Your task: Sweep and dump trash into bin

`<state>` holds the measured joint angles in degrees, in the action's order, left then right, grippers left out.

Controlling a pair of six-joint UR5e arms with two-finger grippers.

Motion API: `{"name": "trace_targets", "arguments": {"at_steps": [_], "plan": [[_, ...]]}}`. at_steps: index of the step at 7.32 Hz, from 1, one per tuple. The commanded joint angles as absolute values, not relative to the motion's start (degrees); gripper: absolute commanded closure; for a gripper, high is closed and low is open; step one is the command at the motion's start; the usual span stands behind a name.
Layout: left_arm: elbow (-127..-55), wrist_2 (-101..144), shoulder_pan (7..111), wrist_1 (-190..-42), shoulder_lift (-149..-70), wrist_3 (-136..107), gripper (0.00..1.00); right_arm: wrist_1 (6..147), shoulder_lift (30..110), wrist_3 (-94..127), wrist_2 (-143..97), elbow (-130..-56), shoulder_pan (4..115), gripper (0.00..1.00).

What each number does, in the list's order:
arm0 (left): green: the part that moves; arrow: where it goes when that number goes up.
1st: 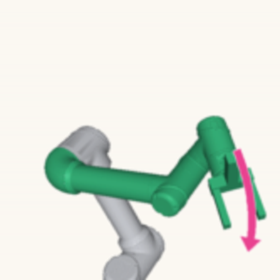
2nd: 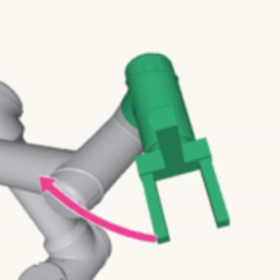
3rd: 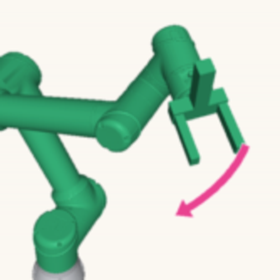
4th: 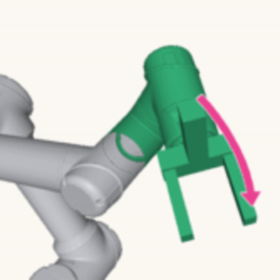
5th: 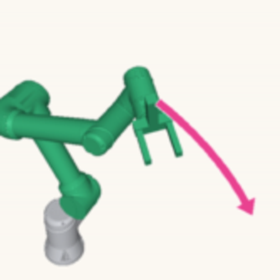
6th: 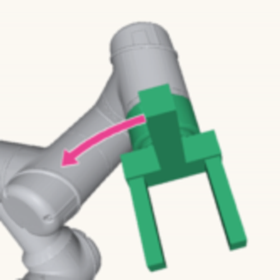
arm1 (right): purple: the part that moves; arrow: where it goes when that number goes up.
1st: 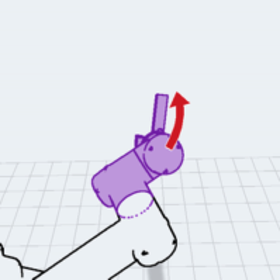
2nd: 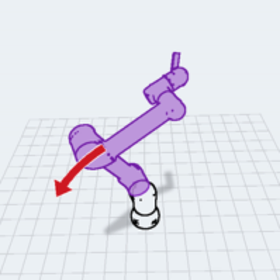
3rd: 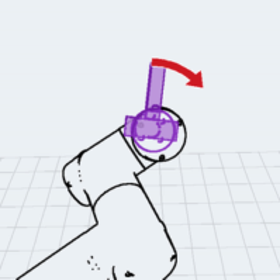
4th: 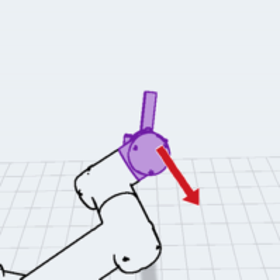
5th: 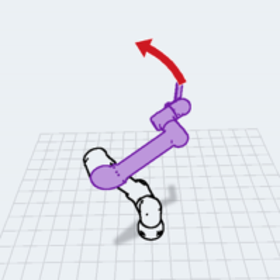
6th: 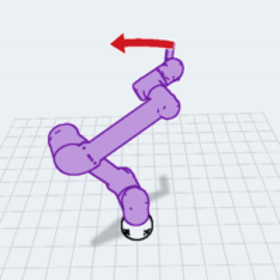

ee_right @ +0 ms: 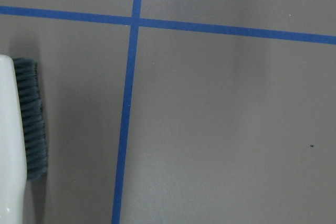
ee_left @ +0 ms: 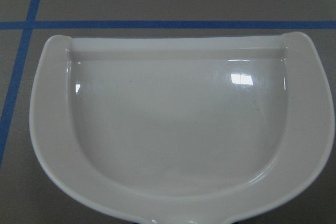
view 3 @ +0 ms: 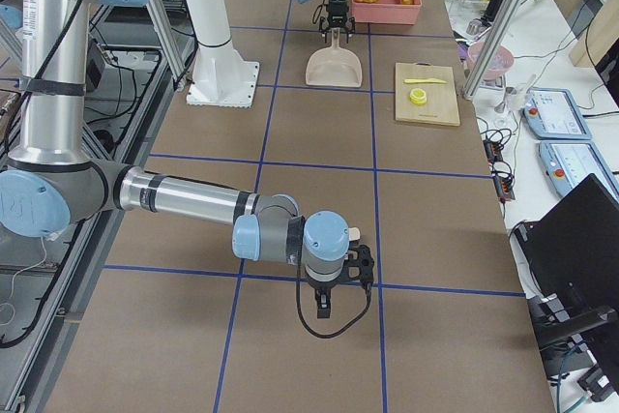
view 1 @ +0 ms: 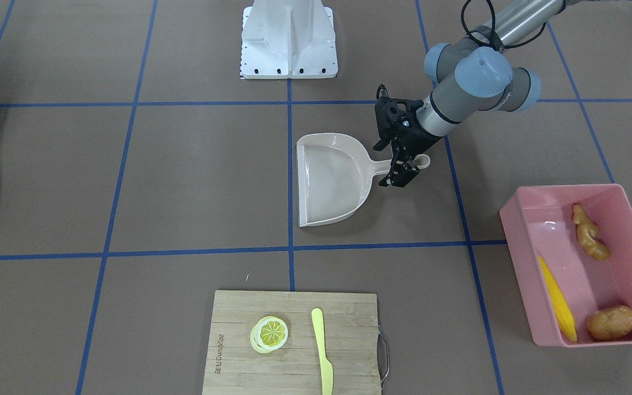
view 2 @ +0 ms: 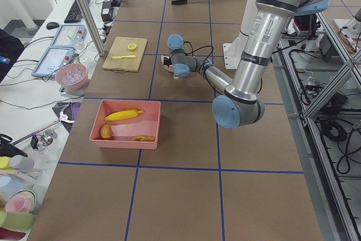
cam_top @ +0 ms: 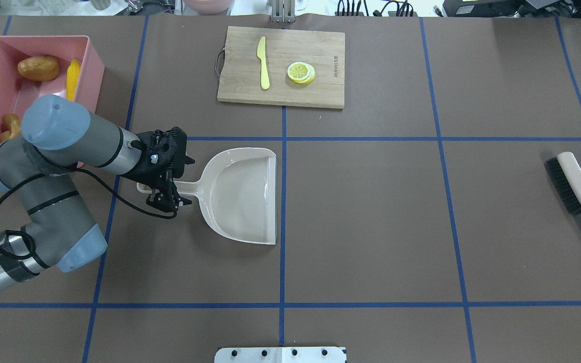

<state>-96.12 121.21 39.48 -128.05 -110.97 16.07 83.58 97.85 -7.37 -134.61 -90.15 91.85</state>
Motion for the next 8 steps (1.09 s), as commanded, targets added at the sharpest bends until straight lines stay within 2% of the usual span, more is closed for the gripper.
{"name": "trace_targets", "arguments": {"at_steps": [1,3,4,8], "plan": [[-103.31,111.60,42.09,-121.43,-107.69,11.81,0.02,83.58,97.91,-7.38,-134.56,-89.57,91.85,0.00],[-111.06,98.49,45.76,-108.96,-105.39,4.78,0.02,83.50,97.82,-7.38,-134.65,-89.21,91.85,0.00],[-112.75,97.74,48.75,-104.89,-104.68,1.00,0.02,83.58,97.82,-7.38,-134.65,-89.21,91.85,0.00],[-111.63,113.49,58.33,-105.03,-95.91,-20.79,0.02,83.50,97.73,-7.38,-134.74,-89.30,91.85,0.00]]}}
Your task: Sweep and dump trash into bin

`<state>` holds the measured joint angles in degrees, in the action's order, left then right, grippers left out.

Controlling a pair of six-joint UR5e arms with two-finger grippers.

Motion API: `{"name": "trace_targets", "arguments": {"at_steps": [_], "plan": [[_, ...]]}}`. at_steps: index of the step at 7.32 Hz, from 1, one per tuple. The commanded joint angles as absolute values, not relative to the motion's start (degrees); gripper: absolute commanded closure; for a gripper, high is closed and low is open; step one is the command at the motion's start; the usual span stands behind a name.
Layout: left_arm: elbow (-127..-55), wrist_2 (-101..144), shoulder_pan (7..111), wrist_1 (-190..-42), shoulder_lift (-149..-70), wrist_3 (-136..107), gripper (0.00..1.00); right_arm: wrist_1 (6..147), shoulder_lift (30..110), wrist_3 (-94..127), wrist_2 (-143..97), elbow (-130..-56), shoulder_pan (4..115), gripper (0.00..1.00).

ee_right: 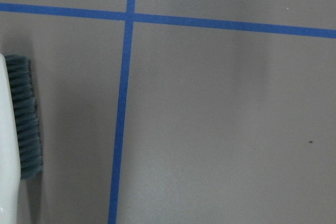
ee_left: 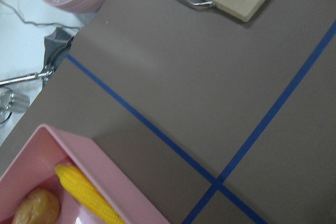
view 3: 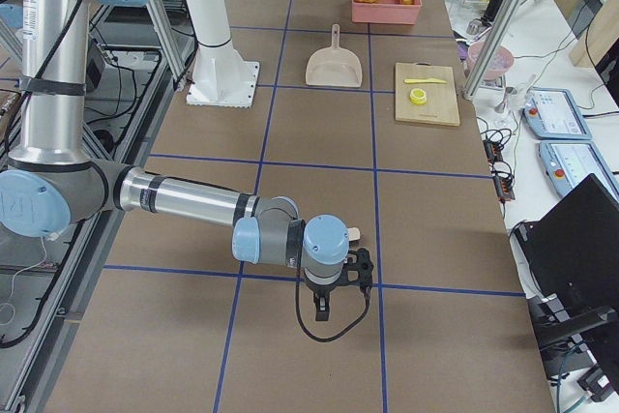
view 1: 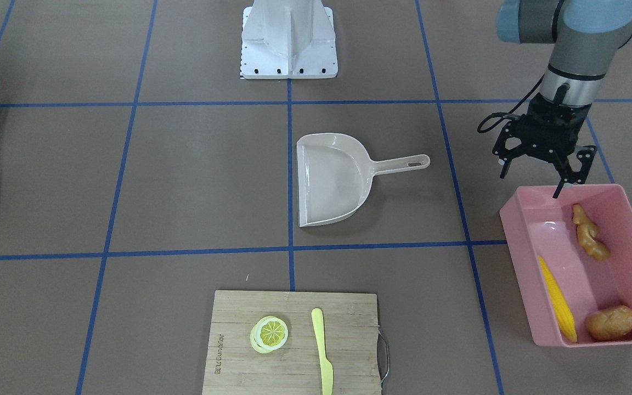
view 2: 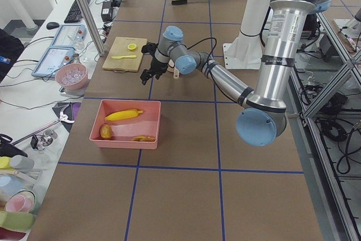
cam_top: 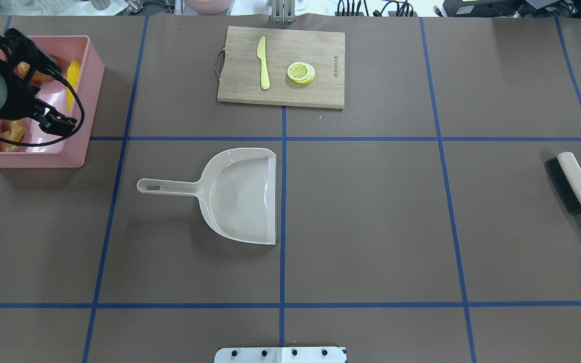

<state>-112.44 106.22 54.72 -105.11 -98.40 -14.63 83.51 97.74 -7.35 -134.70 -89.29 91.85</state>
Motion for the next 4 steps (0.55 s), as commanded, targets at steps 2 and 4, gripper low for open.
{"name": "trace_targets", "arguments": {"at_steps": [2,4], "plan": [[-105.76,137.15,72.35,-104.68,-91.61,-20.74,0.02,83.58,97.65,-7.38,-134.74,-89.30,91.85,0.00],[-104.42,141.42,84.41,-105.55,-83.54,-16.82,0.02,83.50,97.65,-7.38,-134.74,-89.30,91.85,0.00]]}}
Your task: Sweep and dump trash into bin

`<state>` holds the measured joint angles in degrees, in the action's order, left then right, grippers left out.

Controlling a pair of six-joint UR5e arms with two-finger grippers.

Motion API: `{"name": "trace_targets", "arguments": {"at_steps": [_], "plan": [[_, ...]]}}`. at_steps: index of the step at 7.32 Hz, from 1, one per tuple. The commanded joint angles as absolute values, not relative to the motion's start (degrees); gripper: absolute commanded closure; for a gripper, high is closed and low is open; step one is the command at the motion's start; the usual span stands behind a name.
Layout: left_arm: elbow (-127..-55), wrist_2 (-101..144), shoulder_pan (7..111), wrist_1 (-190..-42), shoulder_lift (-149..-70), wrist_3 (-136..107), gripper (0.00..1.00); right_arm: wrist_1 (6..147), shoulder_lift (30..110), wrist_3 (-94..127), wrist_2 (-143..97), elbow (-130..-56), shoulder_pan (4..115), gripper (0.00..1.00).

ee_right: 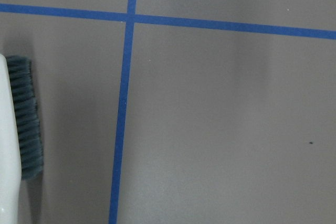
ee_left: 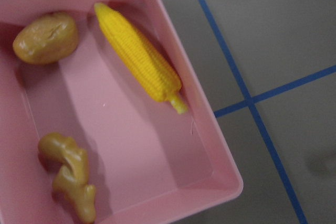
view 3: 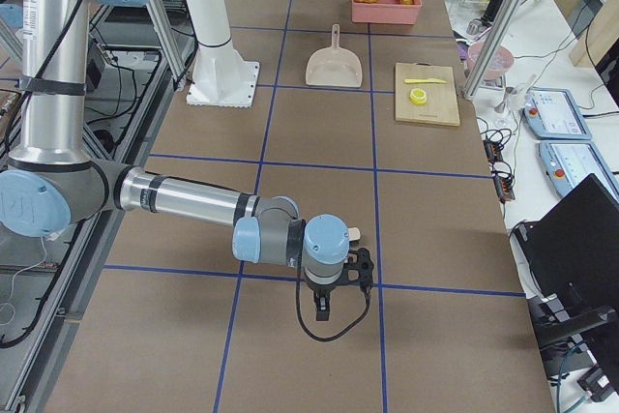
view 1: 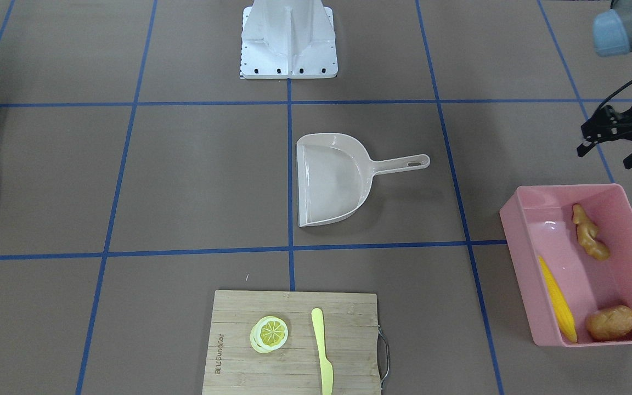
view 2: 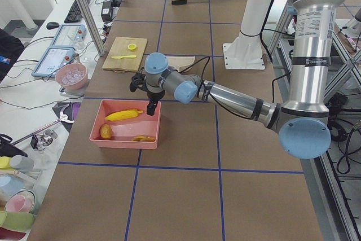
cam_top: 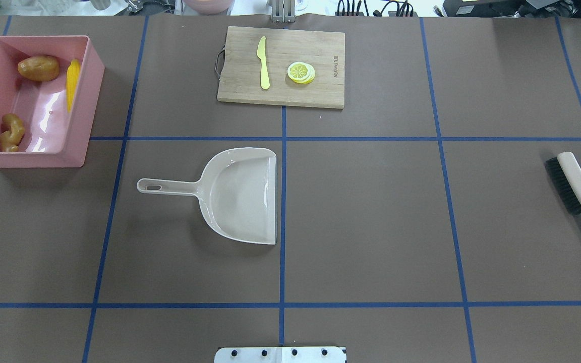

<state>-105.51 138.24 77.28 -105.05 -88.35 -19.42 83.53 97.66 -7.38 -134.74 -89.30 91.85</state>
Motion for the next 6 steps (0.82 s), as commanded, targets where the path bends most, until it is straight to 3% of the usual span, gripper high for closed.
{"name": "trace_targets", "arguments": {"at_steps": [1,3,6], "plan": [[-102.24,141.42,89.25,-105.12,-80.97,-8.70,0.02,83.50,97.73,-7.38,-134.74,-89.21,91.85,0.00],[-96.70,140.46,90.26,-104.86,-80.07,-4.22,0.02,83.50,97.73,-7.38,-134.74,-89.30,91.85,0.00],[-97.29,138.96,89.39,-96.63,-79.54,-4.04,0.02,83.50,97.73,-7.38,-134.74,-89.21,91.85,0.00]]}}
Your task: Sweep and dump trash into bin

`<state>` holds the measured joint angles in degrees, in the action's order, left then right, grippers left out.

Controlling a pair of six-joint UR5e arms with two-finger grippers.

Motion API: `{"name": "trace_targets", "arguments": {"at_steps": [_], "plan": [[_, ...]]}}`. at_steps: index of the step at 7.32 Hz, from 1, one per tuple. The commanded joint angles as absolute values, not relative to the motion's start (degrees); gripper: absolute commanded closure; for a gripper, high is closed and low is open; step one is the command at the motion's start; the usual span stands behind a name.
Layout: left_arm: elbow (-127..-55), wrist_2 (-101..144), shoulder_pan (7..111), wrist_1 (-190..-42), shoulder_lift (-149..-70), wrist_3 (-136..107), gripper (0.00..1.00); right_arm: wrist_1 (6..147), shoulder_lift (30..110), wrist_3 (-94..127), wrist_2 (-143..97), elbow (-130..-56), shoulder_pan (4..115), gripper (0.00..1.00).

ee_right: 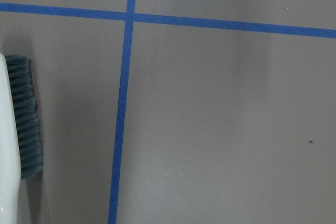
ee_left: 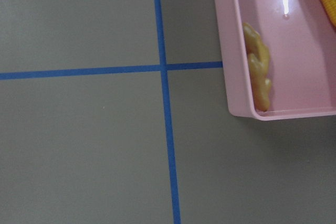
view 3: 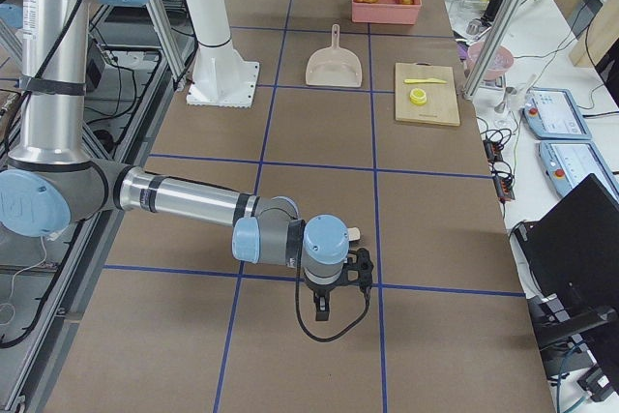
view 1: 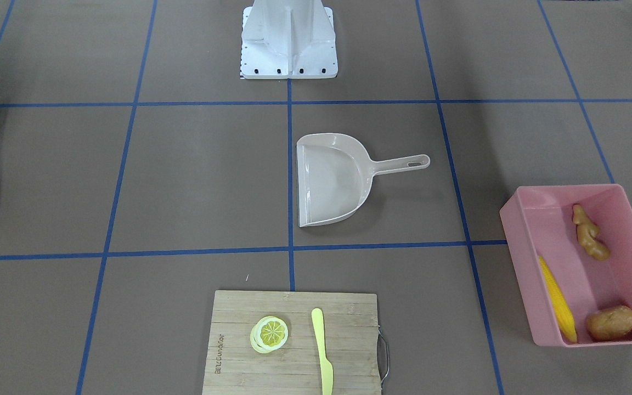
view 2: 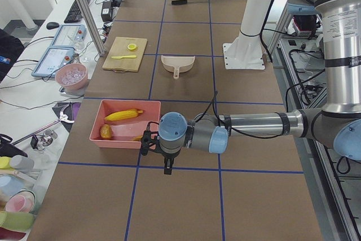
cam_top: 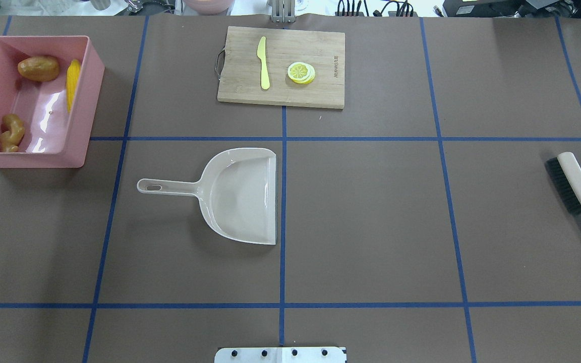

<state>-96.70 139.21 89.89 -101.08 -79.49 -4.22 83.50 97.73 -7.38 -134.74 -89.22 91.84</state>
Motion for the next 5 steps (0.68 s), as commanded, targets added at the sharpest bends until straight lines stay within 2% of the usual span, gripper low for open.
{"name": "trace_targets", "arguments": {"at_steps": [1,5], "plan": [[-97.64,138.87,89.30,-95.37,-79.63,-4.04,0.02,83.50,97.82,-7.38,-134.74,-89.21,91.85,0.00],[-97.82,136.93,89.38,-95.27,-79.45,-4.13,0.02,83.50,97.91,-7.38,-134.65,-88.95,91.85,0.00]]}}
